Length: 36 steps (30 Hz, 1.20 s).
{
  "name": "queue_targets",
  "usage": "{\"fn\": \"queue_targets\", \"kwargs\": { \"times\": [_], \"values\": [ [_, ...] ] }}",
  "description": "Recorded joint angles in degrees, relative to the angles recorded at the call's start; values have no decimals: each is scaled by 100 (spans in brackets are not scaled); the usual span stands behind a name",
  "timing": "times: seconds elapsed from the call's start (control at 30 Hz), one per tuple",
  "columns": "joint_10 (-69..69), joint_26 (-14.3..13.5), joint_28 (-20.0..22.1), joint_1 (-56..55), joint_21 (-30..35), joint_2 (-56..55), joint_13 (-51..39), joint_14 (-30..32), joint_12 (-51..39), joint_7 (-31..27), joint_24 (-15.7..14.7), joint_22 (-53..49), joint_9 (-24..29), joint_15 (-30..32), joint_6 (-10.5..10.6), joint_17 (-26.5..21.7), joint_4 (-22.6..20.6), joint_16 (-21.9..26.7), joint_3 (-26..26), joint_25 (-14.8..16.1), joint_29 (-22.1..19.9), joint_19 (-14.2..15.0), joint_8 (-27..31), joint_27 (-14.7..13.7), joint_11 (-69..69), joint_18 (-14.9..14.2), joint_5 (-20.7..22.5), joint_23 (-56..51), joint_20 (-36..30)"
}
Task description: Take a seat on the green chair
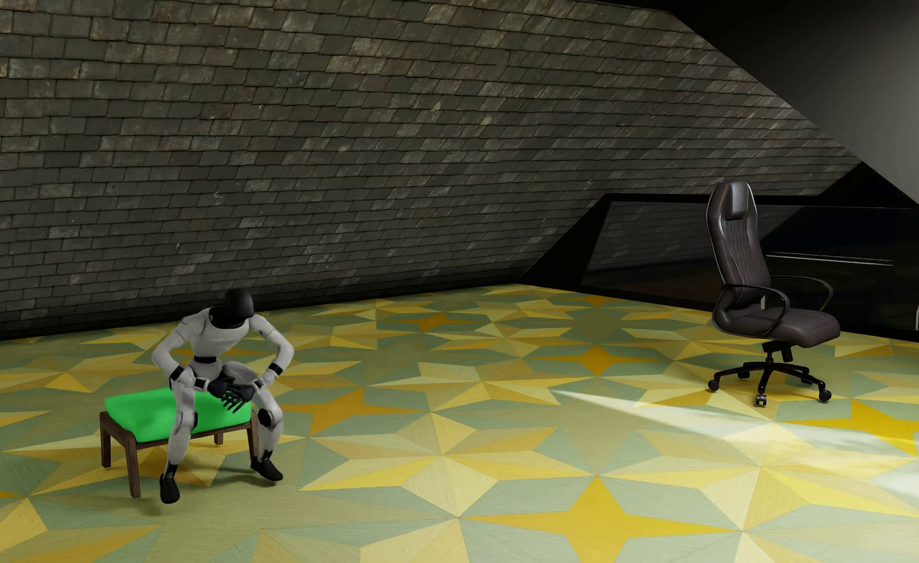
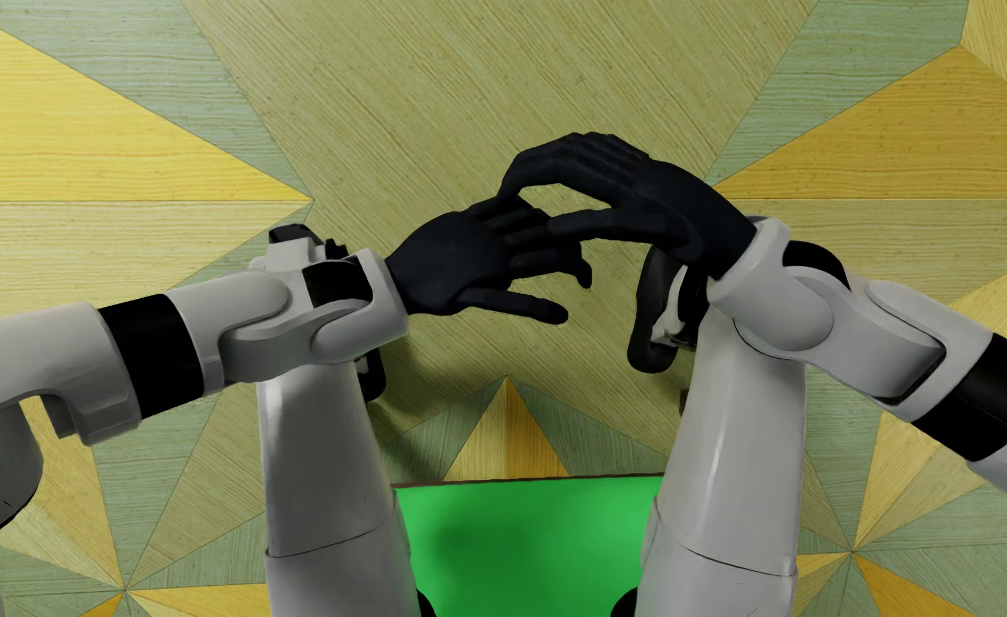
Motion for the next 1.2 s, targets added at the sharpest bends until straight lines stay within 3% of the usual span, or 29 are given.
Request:
{"fn": "queue_targets", "kwargs": {
  "times": [0.13, 0.27, 0.4, 0.5, 0.57, 0.63, 0.7, 0.77, 0.83, 0.87, 0.9, 0.97, 1.03, 1.07, 1.1, 1.2],
  "values": [
    [1079, -35, 376, -582, -284, -585, 80, -235, -184, -223, -151, -684, 165, -115, 3, -400, 38, 582, -9, 191, -324, -25, 168, -112, 1057, -45, 0, -727, -1],
    [1629, 116, 98, -592, -721, -511, 495, -152, 472, -335, -62, -583, 80, -83, 23, -217, 28, 572, -30, 65, -22, -170, 197, 31, 1634, -25, 19, -647, 706],
    [1866, 241, -592, -126, -1037, -32, 968, 38, 1559, -345, 136, 106, -133, 76, 0, 282, 46, 6, -37, -248, 627, -338, 191, 273, 1909, -5, 31, 23, 1883],
    [1755, 261, -1134, 467, -1659, 599, 1804, 244, 2705, -262, 354, 1081, -348, 269, 50, 952, 55, -838, -29, -634, 1067, -400, 123, 396, 1783, 57, -26, 780, 3077],
    [1716, 402, -1147, 730, -2205, 910, 2404, 368, 3360, -260, 360, 1681, -492, 382, 108, 1404, -6, -1515, 1, -763, 1146, -428, 103, 506, 1724, 128, -34, 1168, 3821],
    [1641, 553, -772, 1014, -2660, 1171, 2939, 450, 3946, -211, 115, 2246, -644, 472, 118, 1954, -60, -2182, 11, -741, 827, -508, 82, 555, 1643, 199, 1, 1690, 4535],
    [1597, 838, -334, 1246, -3075, 1351, 3384, 490, 4443, -173, -369, 2689, -809, 497, 96, 2469, -142, -2754, 3, -533, 365, -594, 82, 747, 1635, 264, 10, 2199, 5091],
    [1585, 981, -516, 1492, -3304, 1512, 3701, 451, 4816, -115, -1041, 3220, -987, 457, 41, 2928, -172, -3041, -10, -9, 113, -727, 70, 953, 1671, 341, 50, 2876, 5450],
    [1598, 1142, -831, 1638, -3481, 1601, 3912, 469, 5121, -111, -1080, 3992, -1202, 419, 5, 3216, -233, -3056, -19, 180, 64, -808, 84, 1047, 1730, 371, 82, 3749, 5653],
    [1598, 1299, -1373, 1709, -3511, 1634, 3958, 466, 5226, -102, -1116, 4469, -1296, 400, -22, 3287, -265, -3000, -28, 222, 317, -858, 90, 1247, 1756, 396, 108, 4268, 5703],
    [1600, 1421, -2025, 1764, -3512, 1658, 3975, 458, 5335, -100, -1056, 4952, -1377, 385, -34, 3297, -292, -2931, -36, 183, 900, -904, 92, 1471, 1776, 418, 133, 4838, 5742],
    [1593, 1502, -2940, 1844, -3362, 1678, 4017, 462, 5687, -83, -510, 5626, -1511, 375, -51, 3303, -356, -2855, -55, -464, 1930, -997, 76, 1686, 1801, 480, 189, 5803, 5770],
    [1585, 1333, -3284, 1879, -3234, 1672, 4187, 468, 6141, -87, 66, 5979, -1598, 396, -31, 3354, -399, -2922, -71, -1165, 2483, -1029, 78, 1517, 1798, 506, 237, 6401, 5972],
    [1575, 1282, -3340, 1895, -3214, 1687, 4332, 486, 6352, -86, 175, 6077, -1610, 407, -19, 3413, -430, -2977, -73, -1445, 2606, -1035, 76, 1426, 1789, 528, 232, 6567, 6066],
    [1567, 1330, -3390, 1912, -3266, 1709, 4516, 501, 6552, -87, 160, 6120, -1611, 418, -18, 3485, -449, -3029, -72, -1542, 2696, -1034, 74, 1443, 1779, 537, 232, 6659, 6170],
    [1540, 1466, -3414, 1975, -3488, 1780, 4948, 536, 7004, -86, -82, 6116, -1620, 455, -42, 3682, -439, -3181, -75, -1388, 2713, -1031, 70, 1591, 1748, 535, 229, 6778, 6422]
  ]
}}
